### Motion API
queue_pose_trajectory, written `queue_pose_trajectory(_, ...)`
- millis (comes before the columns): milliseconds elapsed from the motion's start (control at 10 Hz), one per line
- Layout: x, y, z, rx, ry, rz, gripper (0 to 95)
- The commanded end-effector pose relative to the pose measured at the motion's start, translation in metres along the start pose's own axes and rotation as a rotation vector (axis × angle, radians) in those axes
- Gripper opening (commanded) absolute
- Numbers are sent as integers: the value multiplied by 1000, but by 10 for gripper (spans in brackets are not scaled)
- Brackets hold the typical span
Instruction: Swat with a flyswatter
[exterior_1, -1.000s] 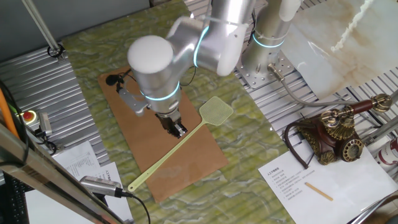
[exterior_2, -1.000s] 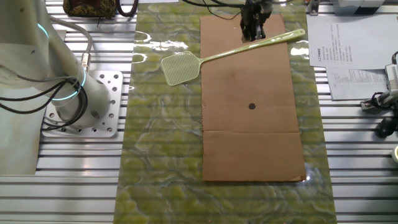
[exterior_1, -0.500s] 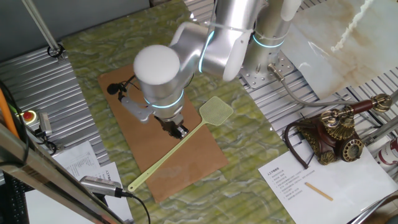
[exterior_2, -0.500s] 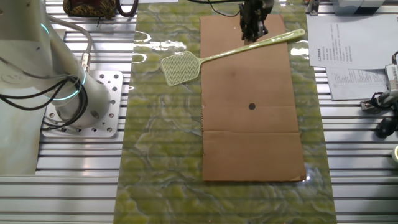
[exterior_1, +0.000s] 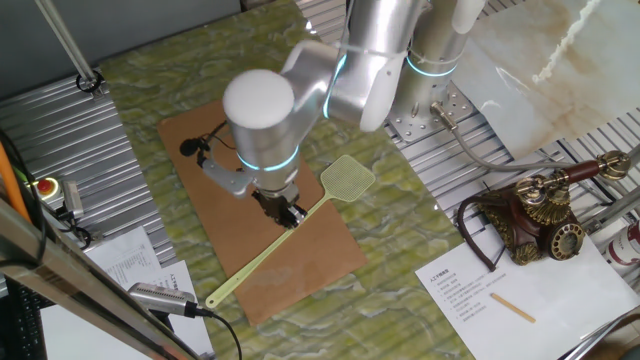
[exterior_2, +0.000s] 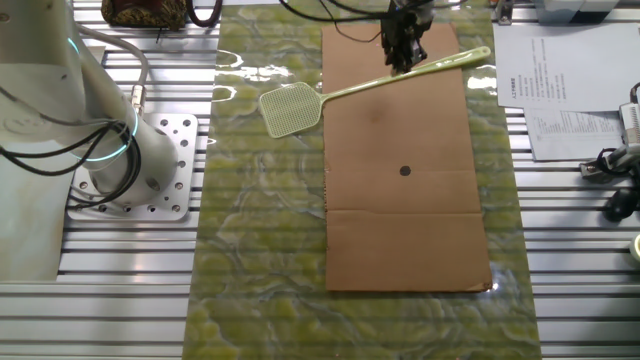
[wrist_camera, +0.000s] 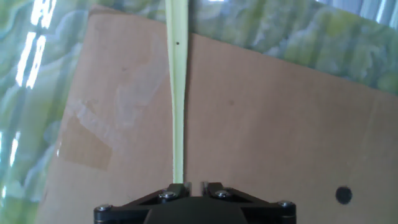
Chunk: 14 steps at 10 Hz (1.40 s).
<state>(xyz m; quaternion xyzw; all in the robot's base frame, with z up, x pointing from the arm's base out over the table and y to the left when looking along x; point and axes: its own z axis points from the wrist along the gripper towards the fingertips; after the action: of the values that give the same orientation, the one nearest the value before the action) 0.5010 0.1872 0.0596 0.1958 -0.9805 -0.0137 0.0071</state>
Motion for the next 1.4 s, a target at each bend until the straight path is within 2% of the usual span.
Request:
queue_pose_trajectory(100,-1,2,5,7,-10,10,190)
queue_pose_trajectory(200,-1,3,7,9,-13,16,190)
queue_pose_trajectory(500,-15,2,17,16,-31,52,190)
queue_pose_trajectory(800,-28,2,22,24,-28,60,190)
queue_pose_trajectory(1100,-28,2,31,31,-47,65,190)
queue_pose_trajectory(1400,-28,2,35,32,-49,73,190)
